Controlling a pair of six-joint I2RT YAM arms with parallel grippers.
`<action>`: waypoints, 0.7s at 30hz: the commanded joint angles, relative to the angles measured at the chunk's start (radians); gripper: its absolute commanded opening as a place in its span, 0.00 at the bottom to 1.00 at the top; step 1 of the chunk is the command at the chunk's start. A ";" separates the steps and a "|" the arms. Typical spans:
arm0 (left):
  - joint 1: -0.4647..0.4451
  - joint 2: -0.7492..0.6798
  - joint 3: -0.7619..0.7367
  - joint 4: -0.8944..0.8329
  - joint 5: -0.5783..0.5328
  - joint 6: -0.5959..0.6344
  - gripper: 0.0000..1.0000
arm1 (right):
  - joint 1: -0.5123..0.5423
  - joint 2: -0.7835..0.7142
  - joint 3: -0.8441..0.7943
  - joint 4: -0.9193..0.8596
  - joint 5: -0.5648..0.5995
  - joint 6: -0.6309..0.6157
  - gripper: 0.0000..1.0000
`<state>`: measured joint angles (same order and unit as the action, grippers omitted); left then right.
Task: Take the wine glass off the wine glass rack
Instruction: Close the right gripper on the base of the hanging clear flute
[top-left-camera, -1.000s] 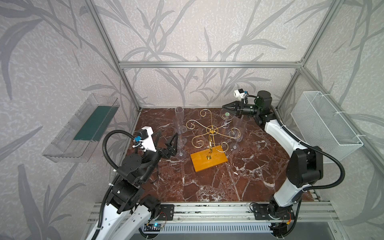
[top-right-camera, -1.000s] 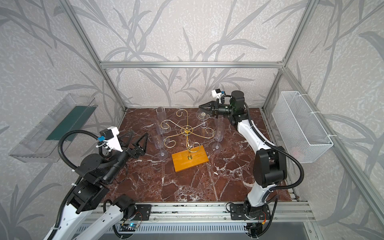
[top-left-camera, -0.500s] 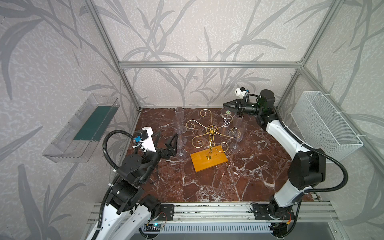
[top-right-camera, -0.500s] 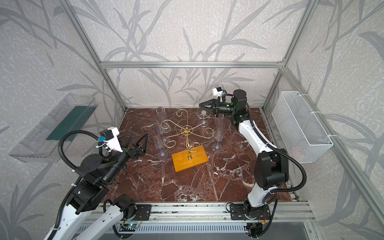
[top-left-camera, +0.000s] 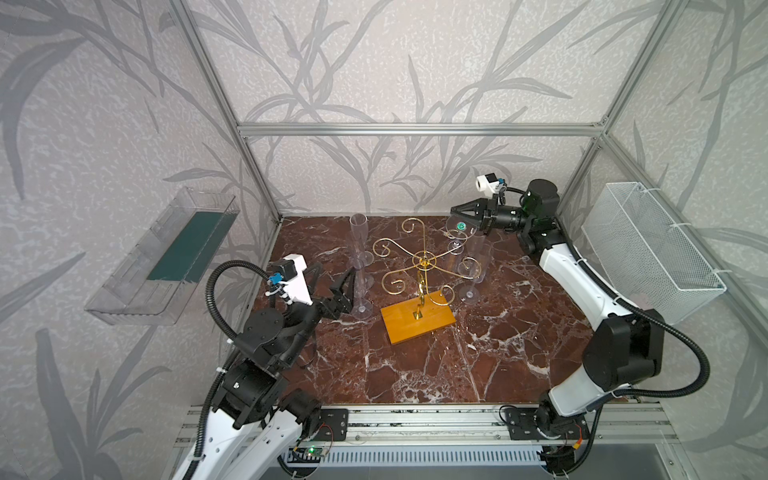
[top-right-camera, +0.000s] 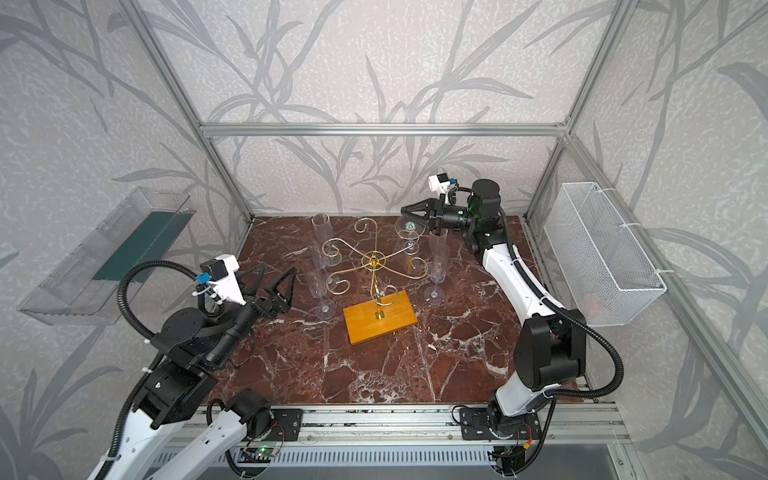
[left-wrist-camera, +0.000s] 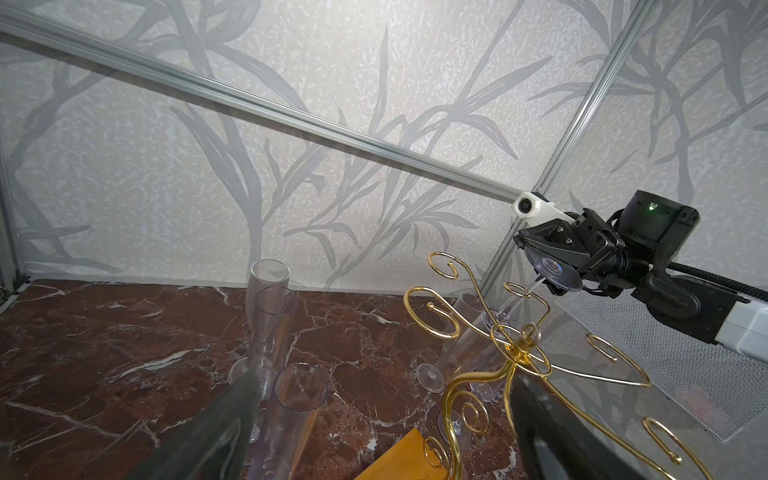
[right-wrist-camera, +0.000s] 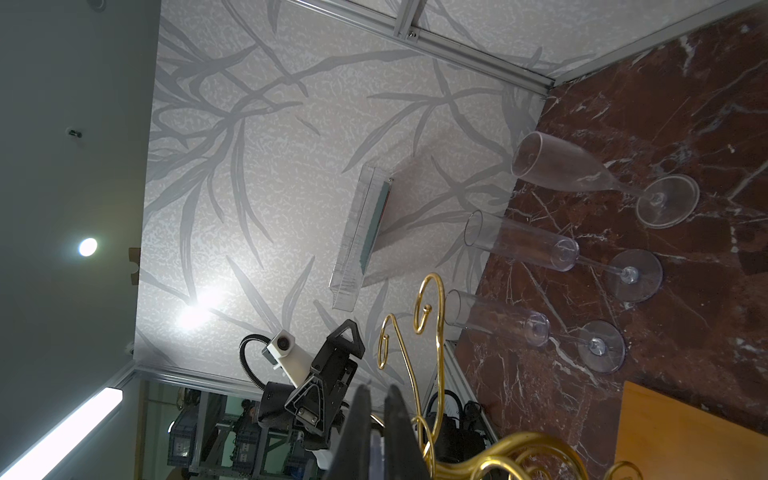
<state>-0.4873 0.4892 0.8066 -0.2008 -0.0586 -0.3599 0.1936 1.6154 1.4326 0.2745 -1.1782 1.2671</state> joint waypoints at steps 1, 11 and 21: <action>0.006 -0.012 -0.003 -0.002 0.000 -0.011 0.96 | -0.013 -0.041 -0.003 -0.012 0.000 -0.021 0.00; 0.006 -0.023 -0.007 -0.005 -0.017 -0.002 0.96 | -0.026 -0.078 -0.049 0.022 0.009 0.009 0.00; 0.007 -0.018 -0.018 0.009 -0.014 -0.010 0.96 | 0.042 -0.106 -0.056 -0.007 0.026 -0.008 0.00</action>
<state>-0.4873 0.4736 0.7963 -0.2062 -0.0593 -0.3595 0.2157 1.5379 1.3693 0.2569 -1.1564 1.2682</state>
